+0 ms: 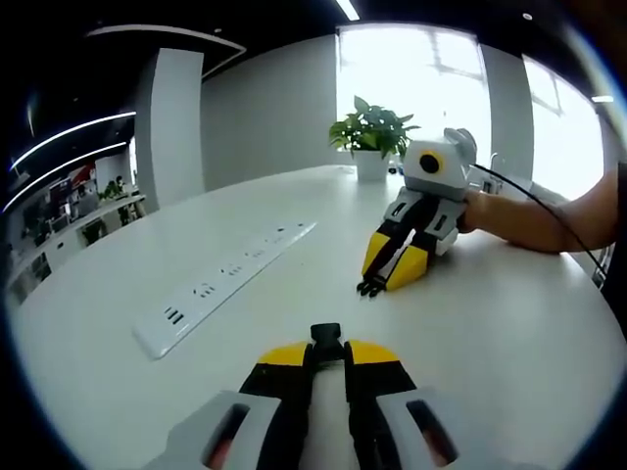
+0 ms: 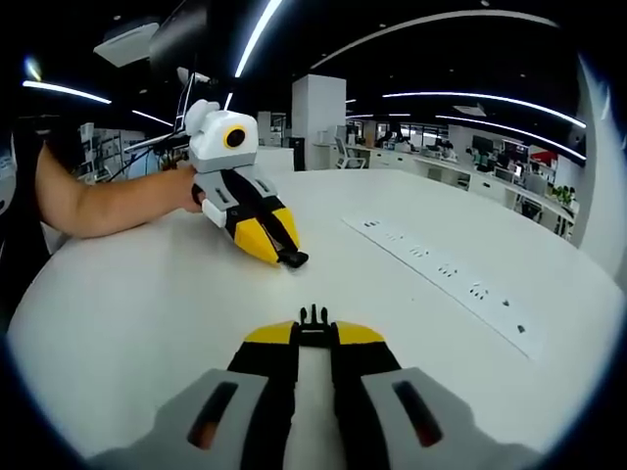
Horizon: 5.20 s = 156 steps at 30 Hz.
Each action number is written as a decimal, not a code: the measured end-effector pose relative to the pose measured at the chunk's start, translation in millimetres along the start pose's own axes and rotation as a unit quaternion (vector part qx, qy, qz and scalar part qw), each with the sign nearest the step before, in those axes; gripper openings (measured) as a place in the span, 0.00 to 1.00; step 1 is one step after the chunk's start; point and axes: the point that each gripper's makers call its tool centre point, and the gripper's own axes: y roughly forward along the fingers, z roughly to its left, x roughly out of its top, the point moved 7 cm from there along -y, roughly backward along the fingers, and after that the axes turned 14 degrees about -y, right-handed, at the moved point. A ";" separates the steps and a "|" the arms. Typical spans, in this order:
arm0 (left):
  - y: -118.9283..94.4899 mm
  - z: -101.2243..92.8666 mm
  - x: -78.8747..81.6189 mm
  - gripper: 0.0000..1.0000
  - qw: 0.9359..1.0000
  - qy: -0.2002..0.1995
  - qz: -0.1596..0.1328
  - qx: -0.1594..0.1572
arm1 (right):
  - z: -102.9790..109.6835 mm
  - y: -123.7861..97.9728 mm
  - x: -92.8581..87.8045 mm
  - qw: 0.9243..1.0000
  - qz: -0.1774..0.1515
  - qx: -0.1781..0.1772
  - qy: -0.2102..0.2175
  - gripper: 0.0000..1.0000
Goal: Snap the two parts of the plastic buckle together until the buckle closes and remains connected.
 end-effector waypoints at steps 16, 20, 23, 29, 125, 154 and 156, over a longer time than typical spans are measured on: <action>-6.4 -4.9 7.3 0.11 1.000 0.004 0.001 0.004 | -1.8 -9.5 14.8 1.000 -0.017 -0.008 0.005 0.12; -9.1 -7.1 10.6 0.11 1.000 0.003 -0.002 0.002 | -0.9 -11.4 17.8 1.000 -0.018 -0.010 0.001 0.12; -9.9 -8.7 11.0 0.11 1.000 0.007 0.002 0.001 | -1.5 -13.1 21.0 1.000 -0.020 -0.012 0.002 0.12; -11.6 -11.6 13.9 0.11 1.000 0.012 0.005 -0.001 | -1.8 -16.3 23.0 1.000 -0.017 -0.014 0.008 0.12; -72.2 -40.2 69.9 0.11 0.998 -0.018 -0.056 0.004 | -15.0 -75.3 88.6 0.994 -0.054 -0.098 0.018 0.12; -73.8 -46.2 65.0 0.11 0.999 -0.013 -0.042 -0.016 | -8.5 -72.8 91.6 0.994 -0.057 -0.090 0.020 0.12; -74.1 -46.1 65.5 0.11 0.999 -0.013 -0.042 -0.017 | -8.5 -72.7 91.9 0.994 -0.058 -0.088 0.022 0.12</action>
